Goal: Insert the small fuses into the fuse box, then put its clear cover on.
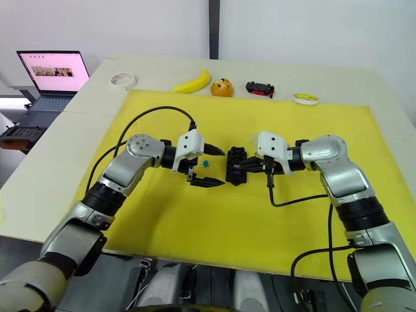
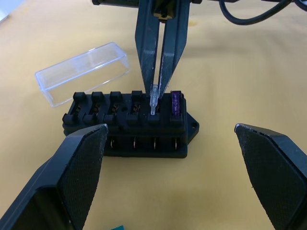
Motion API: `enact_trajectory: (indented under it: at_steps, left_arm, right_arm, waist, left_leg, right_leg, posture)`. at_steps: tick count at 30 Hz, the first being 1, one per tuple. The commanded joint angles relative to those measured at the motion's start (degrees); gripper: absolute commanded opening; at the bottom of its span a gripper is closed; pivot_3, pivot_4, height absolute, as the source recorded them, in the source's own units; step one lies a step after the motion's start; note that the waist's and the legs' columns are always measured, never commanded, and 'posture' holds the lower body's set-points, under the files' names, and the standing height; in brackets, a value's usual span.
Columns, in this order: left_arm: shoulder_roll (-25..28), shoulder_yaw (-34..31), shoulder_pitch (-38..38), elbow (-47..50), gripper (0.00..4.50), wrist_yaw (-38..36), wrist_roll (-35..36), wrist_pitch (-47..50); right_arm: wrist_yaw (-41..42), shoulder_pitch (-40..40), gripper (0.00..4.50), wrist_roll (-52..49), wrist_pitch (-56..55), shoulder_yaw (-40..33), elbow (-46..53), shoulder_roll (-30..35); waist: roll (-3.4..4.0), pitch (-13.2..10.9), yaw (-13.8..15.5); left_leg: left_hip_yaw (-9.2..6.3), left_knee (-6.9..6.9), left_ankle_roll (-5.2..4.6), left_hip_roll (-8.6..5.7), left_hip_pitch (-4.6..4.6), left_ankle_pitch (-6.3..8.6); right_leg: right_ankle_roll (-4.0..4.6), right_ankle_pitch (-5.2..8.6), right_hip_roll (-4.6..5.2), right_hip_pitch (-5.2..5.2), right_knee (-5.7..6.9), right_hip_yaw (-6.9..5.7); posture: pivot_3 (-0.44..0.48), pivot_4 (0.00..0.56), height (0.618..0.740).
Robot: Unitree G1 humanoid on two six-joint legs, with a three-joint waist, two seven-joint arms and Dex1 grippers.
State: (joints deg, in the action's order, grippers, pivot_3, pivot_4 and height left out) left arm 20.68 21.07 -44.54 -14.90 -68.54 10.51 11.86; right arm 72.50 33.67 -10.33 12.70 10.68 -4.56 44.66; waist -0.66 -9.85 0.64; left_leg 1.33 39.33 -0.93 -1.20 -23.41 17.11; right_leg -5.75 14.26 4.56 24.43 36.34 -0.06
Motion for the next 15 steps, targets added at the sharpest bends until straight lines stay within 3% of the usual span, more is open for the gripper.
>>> enact_trajectory:
  at_steps: [1,15]
  left_arm:
    - [-0.2,-0.9,0.0,2.0,4.47,-0.1,-0.1,-0.6]
    - [-0.1,-1.0,0.0,1.6,4.47,0.3,-0.3,-0.7]
  right_arm:
    - [-0.8,0.7,0.00,1.4,-0.7,0.2,0.3,-0.2]
    - [0.0,1.9,0.00,3.2,-1.4,1.0,0.3,-0.3]
  waist:
    - [0.00,0.0,-0.1]
    - [0.01,0.0,-0.1]
  left_leg:
    - [0.00,0.00,0.00,0.00,0.01,0.00]
    - [0.01,0.01,0.01,0.00,0.03,-0.01]
  right_leg:
    - [0.00,0.00,0.00,0.00,0.01,0.00]
    - [0.00,0.00,-0.01,0.00,0.06,0.01]
  posture:
    - [0.000,0.150,0.740]
    - [0.000,0.150,0.740]
